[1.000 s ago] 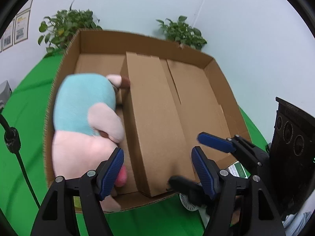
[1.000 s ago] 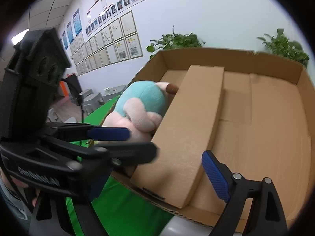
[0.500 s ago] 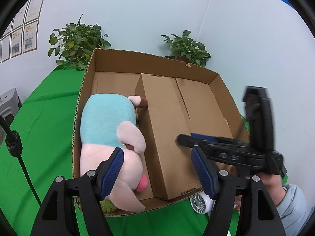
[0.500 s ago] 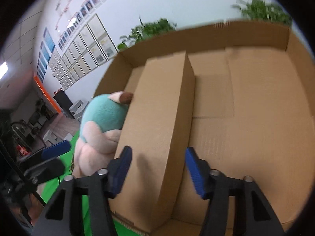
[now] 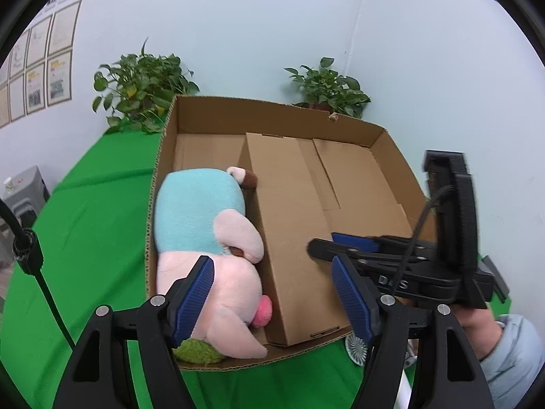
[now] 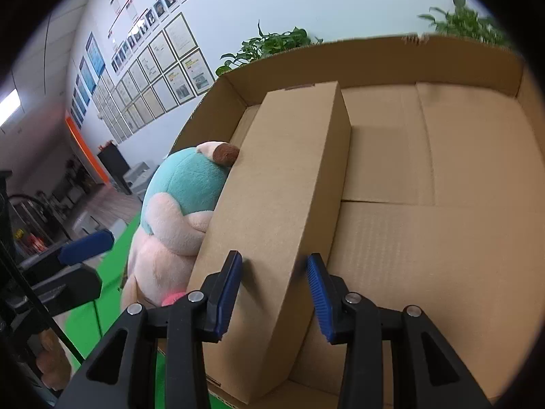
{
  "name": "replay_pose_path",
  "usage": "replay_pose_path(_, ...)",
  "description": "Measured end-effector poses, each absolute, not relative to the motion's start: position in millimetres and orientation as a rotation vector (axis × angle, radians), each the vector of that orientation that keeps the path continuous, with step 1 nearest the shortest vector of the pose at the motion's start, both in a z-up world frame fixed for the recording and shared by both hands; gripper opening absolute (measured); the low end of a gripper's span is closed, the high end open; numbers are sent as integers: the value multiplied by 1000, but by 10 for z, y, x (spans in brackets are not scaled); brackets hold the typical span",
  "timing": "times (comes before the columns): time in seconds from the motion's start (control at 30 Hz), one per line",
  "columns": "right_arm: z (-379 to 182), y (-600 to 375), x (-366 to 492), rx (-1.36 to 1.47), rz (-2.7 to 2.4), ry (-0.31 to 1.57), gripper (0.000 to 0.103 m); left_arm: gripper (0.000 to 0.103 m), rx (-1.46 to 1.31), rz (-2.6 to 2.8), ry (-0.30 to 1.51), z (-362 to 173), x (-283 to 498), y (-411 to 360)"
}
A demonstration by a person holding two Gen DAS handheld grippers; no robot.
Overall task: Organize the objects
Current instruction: 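Open both grippers and pull them away from the brown box, then move the right gripper to the white hair dryer handle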
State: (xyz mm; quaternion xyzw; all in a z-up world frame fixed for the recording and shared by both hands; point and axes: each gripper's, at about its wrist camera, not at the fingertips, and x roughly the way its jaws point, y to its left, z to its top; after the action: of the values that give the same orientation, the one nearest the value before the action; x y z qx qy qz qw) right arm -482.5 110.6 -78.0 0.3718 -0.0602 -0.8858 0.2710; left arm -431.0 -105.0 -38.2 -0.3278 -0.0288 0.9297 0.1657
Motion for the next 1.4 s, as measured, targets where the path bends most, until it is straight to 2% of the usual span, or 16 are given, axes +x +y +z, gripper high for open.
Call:
replay_pose_path(0.1, -639, 1152, -4630, 940, -2458, -96, 84, 75, -887, 2699, -66, -321, -4247, -1036)
replay_pose_path(0.23, -481, 1304, -4178, 852, -2624, 1, 92, 99, -763, 2820, -27, -222, -4027, -984)
replay_pose_path(0.3, -484, 1387, -3960, 851, -2677, 12, 103, 103, -691, 2869, -21, -175, -3873, -960)
replay_pose_path(0.7, -559, 1778, -3074, 815, -2721, -53, 102, 103, -695, 2860, 33, -190, -3260, -586)
replay_pose_path(0.77, -559, 1802, -2982, 803, -2705, -65, 90, 103, -699, 2844, 37, -188, -3196, -534)
replay_pose_path(0.83, -574, 1790, -2916, 815, -2713, -54, 49, 98, -701, 2822, 29, -179, -3132, -507)
replay_pose_path(0.87, -587, 1804, -2901, 831, -2724, -50, 21, 93, -704, 2816, 28, -173, -3102, -494)
replay_pose_path(0.9, -609, 1823, -2889, 852, -2736, -52, 9, 72, -712, 2808, 32, -170, -3077, -487)
replay_pose_path(0.93, -626, 1838, -2865, 859, -2739, -60, 9, 45, -732, 2788, 46, -177, -3061, -466)
replay_pose_path(0.97, -637, 1850, -2846, 863, -2737, -65, 9, 34, -763, 2761, 60, -191, -3054, -440)
replay_pose_path(1.03, -658, 1858, -2810, 870, -2721, -69, 21, 30, -791, 2742, 75, -211, -3025, -402)
replay_pose_path(1.07, -668, 1859, -2798, 875, -2718, -78, 54, 34, -779, 2756, 84, -210, -2992, -390)
replay_pose_path(1.1, -676, 1864, -2778, 874, -2716, -87, 90, 56, -774, 2765, 87, -205, -2968, -387)
replay_pose_path(1.13, -684, 1869, -2756, 862, -2713, -101, 95, 93, -777, 2775, 77, -197, -2948, -387)
replay_pose_path(1.17, -688, 1873, -2730, 850, -2720, -110, 95, 103, -775, 2785, 48, -187, -2943, -408)
replay_pose_path(1.4, -775, 1804, -2731, 891, -2650, -112, 95, 102, -906, 2724, -132, -300, -3098, -618)
